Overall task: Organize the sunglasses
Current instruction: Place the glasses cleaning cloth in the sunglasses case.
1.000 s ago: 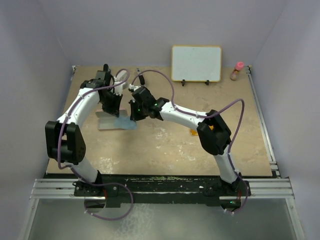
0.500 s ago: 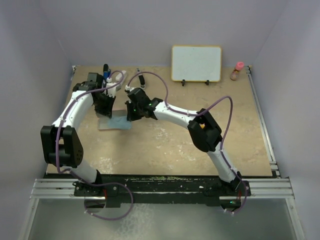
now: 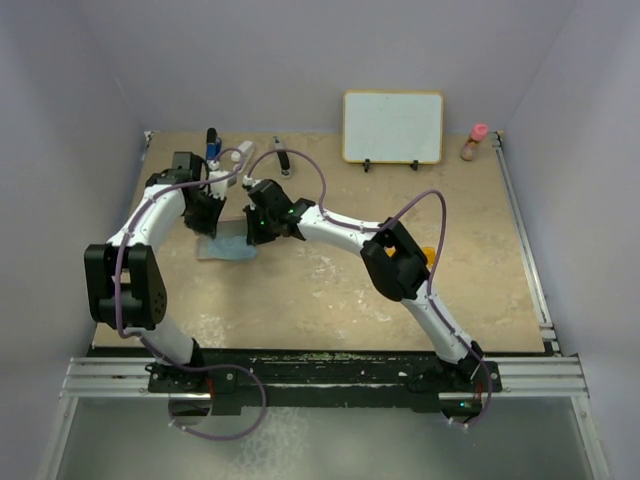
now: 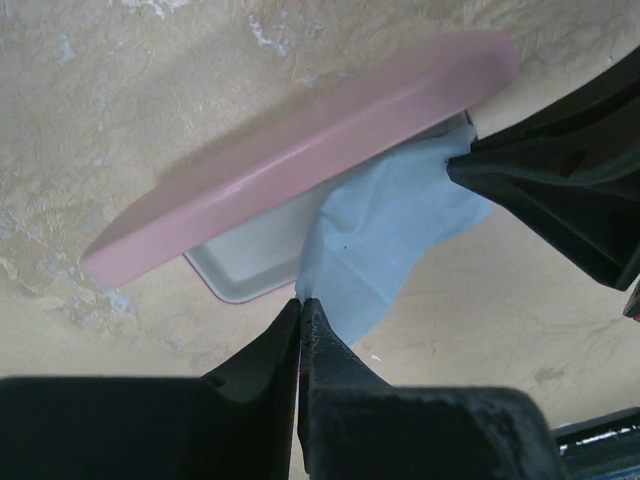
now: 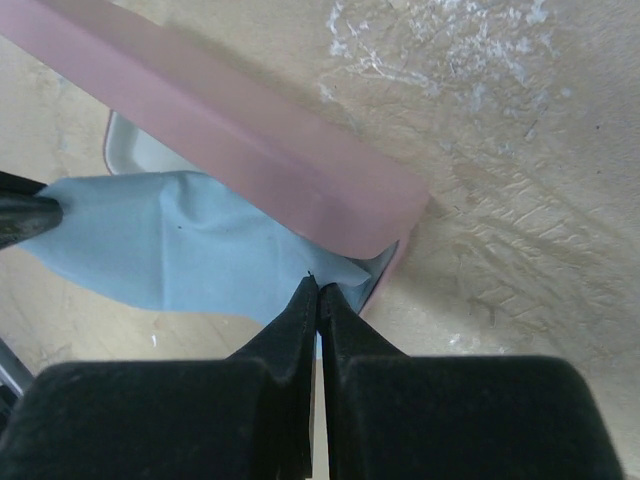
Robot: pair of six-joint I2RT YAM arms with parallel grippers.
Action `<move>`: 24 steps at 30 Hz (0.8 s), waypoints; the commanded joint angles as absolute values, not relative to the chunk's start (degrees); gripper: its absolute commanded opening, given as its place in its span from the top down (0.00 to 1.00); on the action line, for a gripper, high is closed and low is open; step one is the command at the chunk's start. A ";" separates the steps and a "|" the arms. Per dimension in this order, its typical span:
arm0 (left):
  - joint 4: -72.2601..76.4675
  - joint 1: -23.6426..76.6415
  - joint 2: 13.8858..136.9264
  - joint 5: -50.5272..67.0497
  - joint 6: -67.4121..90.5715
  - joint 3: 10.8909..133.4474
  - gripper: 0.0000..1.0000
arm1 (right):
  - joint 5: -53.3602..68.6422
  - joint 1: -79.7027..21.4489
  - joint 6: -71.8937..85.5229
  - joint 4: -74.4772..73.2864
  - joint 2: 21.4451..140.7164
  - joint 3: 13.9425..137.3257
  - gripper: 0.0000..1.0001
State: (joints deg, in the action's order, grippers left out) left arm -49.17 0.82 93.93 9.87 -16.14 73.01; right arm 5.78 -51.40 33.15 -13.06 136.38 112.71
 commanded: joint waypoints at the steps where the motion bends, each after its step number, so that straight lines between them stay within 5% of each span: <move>1: -45.48 0.53 95.04 8.96 -17.58 73.30 0.97 | 6.21 -51.86 33.92 -11.62 135.29 115.27 1.00; 24: -39.80 0.01 99.07 5.23 -17.73 71.67 0.97 | 7.67 -51.86 33.18 -10.88 137.88 117.70 1.00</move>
State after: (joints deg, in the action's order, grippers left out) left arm -42.24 0.73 99.35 6.37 -17.15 72.29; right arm 5.91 -51.48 33.36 -12.51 136.81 113.69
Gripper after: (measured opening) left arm 0.035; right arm 0.004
